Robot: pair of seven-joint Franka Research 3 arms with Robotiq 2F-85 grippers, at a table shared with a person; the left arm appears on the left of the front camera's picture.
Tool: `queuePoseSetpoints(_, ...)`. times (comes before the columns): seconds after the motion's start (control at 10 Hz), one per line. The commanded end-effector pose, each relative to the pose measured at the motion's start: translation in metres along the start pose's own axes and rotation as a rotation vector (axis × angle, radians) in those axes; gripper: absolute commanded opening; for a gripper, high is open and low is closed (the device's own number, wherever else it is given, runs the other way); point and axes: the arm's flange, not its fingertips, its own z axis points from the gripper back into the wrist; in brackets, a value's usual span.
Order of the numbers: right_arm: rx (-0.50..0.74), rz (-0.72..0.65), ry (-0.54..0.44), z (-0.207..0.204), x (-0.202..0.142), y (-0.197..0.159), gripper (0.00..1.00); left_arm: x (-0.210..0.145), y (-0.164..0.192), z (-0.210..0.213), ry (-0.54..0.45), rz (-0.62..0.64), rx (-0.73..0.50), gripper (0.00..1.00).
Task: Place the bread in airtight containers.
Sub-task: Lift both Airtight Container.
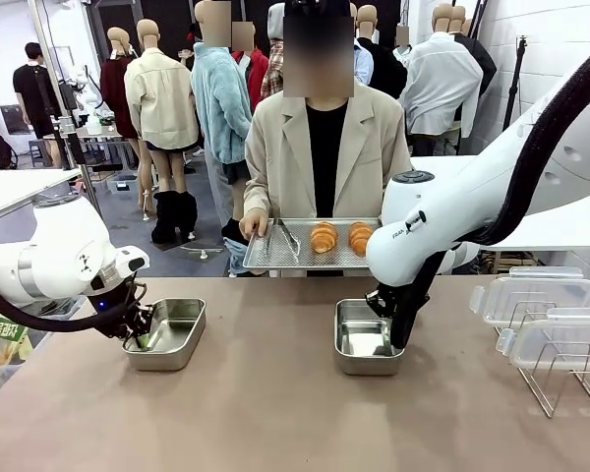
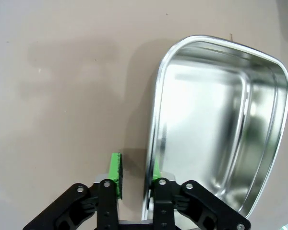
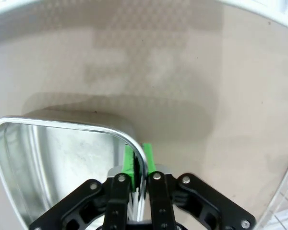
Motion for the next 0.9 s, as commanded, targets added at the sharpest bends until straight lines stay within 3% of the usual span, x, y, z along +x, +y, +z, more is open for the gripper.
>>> queuePoseSetpoints(0.0,-0.043,-0.027,0.016,-0.0012,0.0056,0.0070,0.00,0.0011,0.0017,0.0037,0.026,-0.017,-0.047,0.00)
queuePoseSetpoints(0.4,-0.104,-0.044,0.143,-0.0016,0.0153,0.0118,0.00,-0.0011,0.0034,0.0079,0.021,-0.023,-0.089,0.00)
queuePoseSetpoints(0.5,-0.020,-0.025,0.041,0.0041,0.0054,0.0026,0.00,-0.0018,-0.0042,0.0002,0.029,-0.014,-0.045,0.00)
queuePoseSetpoints(0.8,-0.020,-0.025,0.041,0.0041,0.0054,0.0026,0.00,-0.0018,-0.0042,0.0002,0.029,-0.014,-0.045,0.00)
